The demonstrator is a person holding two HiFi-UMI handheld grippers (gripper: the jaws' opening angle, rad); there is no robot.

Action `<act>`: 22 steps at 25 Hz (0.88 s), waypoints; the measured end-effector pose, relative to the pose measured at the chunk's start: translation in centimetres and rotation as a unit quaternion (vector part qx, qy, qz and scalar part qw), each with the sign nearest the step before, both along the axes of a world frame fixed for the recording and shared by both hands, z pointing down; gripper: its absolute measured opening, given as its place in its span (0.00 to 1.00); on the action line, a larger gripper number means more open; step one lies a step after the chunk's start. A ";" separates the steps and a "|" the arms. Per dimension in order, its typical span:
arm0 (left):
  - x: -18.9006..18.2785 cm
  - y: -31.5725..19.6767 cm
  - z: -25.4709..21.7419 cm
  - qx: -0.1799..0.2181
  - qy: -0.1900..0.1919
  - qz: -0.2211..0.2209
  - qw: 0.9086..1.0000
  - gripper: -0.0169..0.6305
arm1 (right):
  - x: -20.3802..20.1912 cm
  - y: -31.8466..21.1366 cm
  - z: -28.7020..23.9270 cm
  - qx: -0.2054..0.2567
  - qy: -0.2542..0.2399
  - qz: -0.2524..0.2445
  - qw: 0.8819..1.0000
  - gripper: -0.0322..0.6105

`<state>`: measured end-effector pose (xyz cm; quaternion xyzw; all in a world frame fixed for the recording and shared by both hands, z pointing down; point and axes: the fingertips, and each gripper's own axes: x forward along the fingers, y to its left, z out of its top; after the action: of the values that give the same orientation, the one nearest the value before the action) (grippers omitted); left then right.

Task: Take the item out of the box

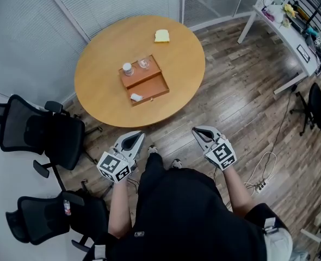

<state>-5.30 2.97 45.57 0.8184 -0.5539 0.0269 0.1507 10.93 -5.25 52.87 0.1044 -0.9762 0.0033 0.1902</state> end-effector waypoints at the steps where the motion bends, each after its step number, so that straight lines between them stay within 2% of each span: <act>1: -0.1 -0.2 0.0 0.002 0.002 0.001 1.000 0.04 | 0.1 -0.1 0.3 -0.003 0.003 0.001 1.000 0.06; 5: -1.0 -0.9 0.4 0.006 0.008 0.000 1.000 0.04 | -0.3 -0.3 1.3 -0.008 0.014 0.004 1.000 0.06; 13: -5.0 -2.6 1.3 0.002 0.013 -0.002 1.000 0.04 | -3.2 -1.9 1.3 -0.007 0.019 0.015 1.000 0.06; 22: -9.6 -6.5 2.3 -0.017 -0.001 0.030 0.999 0.04 | -7.8 -4.2 1.1 -0.009 0.029 0.029 0.999 0.06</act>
<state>-14.92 -3.48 47.89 0.8318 -0.5288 0.0416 0.1636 3.15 -9.48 53.93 0.1314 -0.9666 0.0144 0.2194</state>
